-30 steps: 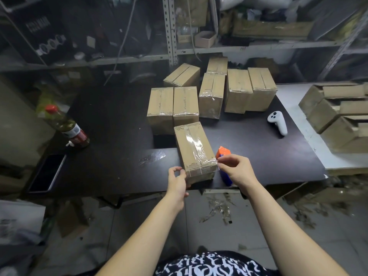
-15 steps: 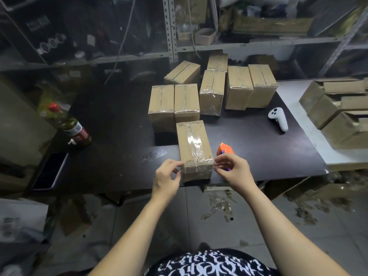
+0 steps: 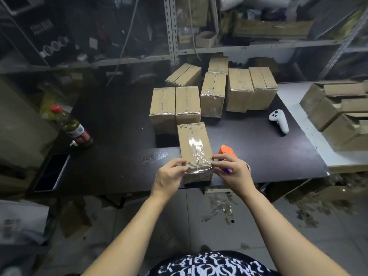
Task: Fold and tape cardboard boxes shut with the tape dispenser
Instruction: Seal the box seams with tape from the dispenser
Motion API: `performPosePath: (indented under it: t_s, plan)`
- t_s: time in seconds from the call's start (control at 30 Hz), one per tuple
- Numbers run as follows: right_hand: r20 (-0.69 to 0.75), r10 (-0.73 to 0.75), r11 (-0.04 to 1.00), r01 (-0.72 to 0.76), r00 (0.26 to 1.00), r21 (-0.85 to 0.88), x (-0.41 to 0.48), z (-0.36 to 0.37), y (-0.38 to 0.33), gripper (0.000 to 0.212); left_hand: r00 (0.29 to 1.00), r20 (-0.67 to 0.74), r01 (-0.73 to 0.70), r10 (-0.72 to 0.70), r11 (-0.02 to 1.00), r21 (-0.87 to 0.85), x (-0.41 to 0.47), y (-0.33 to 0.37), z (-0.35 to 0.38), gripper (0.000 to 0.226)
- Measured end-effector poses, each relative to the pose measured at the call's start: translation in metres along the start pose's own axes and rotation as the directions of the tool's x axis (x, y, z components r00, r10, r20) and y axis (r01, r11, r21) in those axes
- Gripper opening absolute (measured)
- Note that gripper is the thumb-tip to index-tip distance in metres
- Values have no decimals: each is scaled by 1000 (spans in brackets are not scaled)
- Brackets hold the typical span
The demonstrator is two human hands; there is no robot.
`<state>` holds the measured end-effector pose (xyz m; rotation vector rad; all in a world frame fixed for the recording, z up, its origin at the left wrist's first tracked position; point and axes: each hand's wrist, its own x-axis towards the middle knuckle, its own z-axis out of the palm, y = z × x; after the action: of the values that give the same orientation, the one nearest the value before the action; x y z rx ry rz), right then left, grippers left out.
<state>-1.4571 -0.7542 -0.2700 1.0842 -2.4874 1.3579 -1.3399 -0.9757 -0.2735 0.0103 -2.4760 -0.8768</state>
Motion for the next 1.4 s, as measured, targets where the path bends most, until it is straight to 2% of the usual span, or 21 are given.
performPosePath:
  t_s: [0.1, 0.27, 0.43, 0.67, 0.73, 0.8, 0.87, 1.07, 1.1, 1.2, 1.33, 1.4]
  plan:
    - [-49, -46, 999, 46, 998, -3, 1, 2, -3, 19, 1000, -5, -28, 28, 999, 20, 1, -3, 3, 12]
    - [-114, -11, 999, 15, 993, 36, 2, 7, -4, 18, 994, -90, -62, 69, 995, 74, 4, -3, 7, 15]
    - [-118, 22, 985, -1, 993, 171, 10, -2, 0, 13, 983, -139, -107, 123, 987, 116, 17, 7, 0, 6]
    - [-76, -7, 996, 13, 997, 83, 19, -3, -1, 21, 975, -134, -143, 175, 966, 217, 19, 3, 4, 16]
    - [-49, 14, 997, -10, 999, 75, 18, -2, 4, 26, 962, -131, -197, 238, 943, 267, 13, 3, 9, 18]
    - [-45, 34, 997, -31, 998, 65, 13, 0, 8, 24, 951, -108, -246, 290, 920, 304, 9, 4, 13, 30]
    - [-42, 68, 996, -65, 997, 60, 9, 2, 9, 21, 948, -90, -263, 306, 910, 322, 6, 3, 16, 30]
    - [-66, -3, 1000, 5, 998, 20, 3, 6, 12, 20, 902, -3, -389, 433, 814, 432, 4, 4, 13, 50]
    - [-68, -4, 1000, 6, 998, 24, 3, 5, 12, 21, 894, 23, -410, 447, 797, 443, 4, 3, 13, 46]
    - [-69, -5, 1000, 4, 998, -10, 1, 5, 12, 21, 904, 72, -411, 422, 809, 421, 2, -4, 15, 15]
    - [-102, 4, 1000, -5, 995, -11, 0, 13, 8, 11, 937, 11, -330, 350, 872, 361, -2, -3, 17, 15]
    - [-106, 50, 999, -50, 993, -3, 2, 18, 4, 15, 941, -31, -297, 336, 870, 394, 2, 3, 17, 18]
